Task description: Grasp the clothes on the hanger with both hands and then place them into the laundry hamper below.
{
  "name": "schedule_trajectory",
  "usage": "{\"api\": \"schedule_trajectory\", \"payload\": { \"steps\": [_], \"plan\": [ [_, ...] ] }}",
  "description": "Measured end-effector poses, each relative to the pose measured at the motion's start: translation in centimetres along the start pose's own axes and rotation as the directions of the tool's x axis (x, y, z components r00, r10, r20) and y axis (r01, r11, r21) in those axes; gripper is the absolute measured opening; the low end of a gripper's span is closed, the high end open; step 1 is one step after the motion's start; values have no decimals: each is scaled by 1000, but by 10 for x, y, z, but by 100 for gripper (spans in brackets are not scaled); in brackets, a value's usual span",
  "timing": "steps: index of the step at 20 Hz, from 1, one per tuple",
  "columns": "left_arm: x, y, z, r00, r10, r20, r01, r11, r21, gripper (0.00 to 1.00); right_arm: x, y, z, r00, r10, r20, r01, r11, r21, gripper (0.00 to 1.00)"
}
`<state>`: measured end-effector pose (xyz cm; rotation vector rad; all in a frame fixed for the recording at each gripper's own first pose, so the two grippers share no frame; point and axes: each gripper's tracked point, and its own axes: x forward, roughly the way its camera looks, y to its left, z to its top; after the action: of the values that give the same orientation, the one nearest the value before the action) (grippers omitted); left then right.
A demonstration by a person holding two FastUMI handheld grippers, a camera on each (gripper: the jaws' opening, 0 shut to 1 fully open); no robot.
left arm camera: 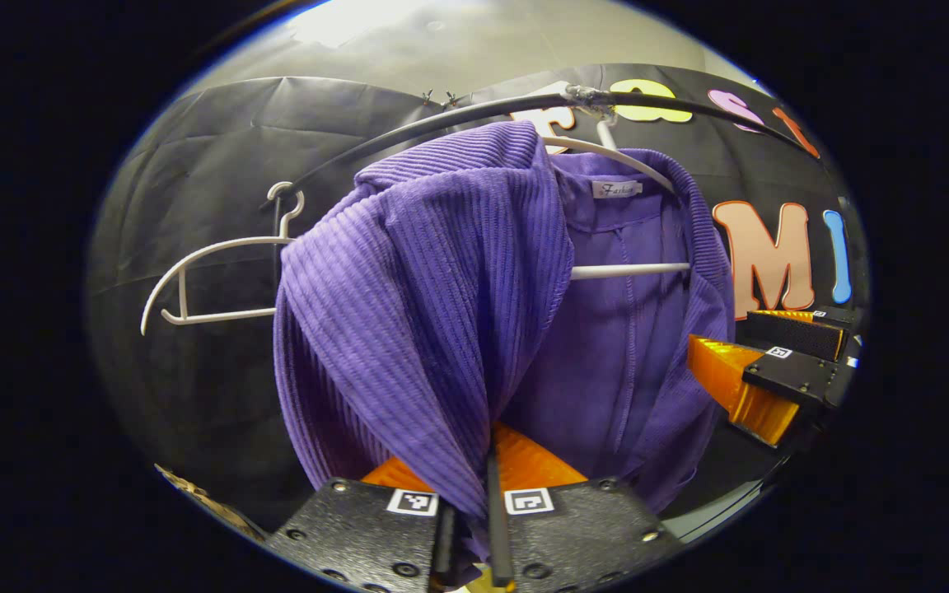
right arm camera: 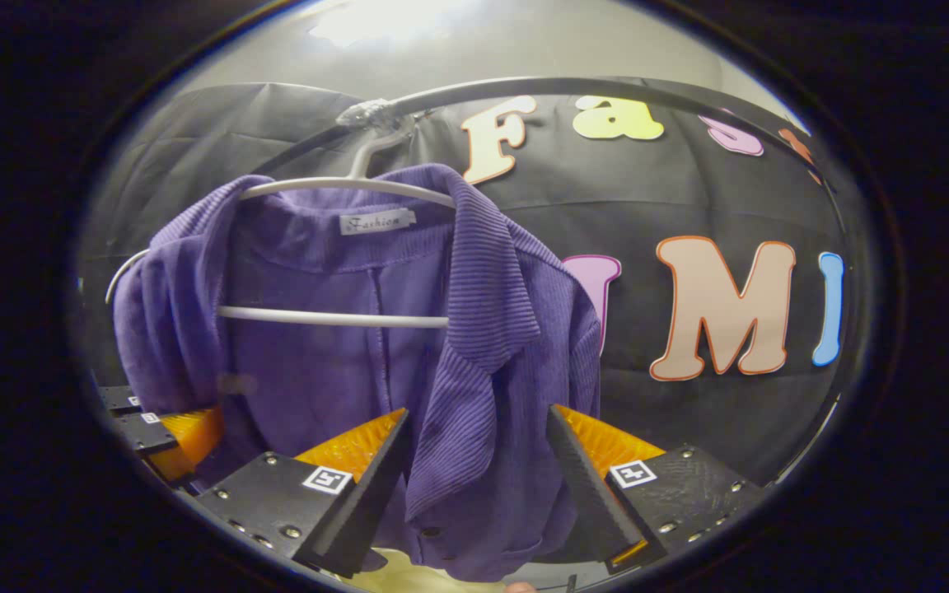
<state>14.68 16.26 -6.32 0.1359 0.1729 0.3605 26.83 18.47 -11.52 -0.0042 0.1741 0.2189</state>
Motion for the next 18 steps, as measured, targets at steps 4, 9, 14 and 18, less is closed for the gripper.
{"api": "schedule_trajectory", "payload": {
  "steps": [4,9,14,18],
  "plan": [
    [-4,-2,0,1000,-24,-10,24,999,38,7,18,-4,-14,998,-48,-37,48,999,22,94],
    [-12,1,4,997,-73,4,73,997,38,4,35,-9,-37,991,-70,-111,75,996,43,94],
    [-23,14,9,995,-101,12,101,995,5,2,41,-12,-42,987,-66,-143,75,995,59,39],
    [-37,32,14,997,-79,13,79,996,-27,2,27,-31,-41,980,-143,-137,146,989,12,5]
  ]
}}
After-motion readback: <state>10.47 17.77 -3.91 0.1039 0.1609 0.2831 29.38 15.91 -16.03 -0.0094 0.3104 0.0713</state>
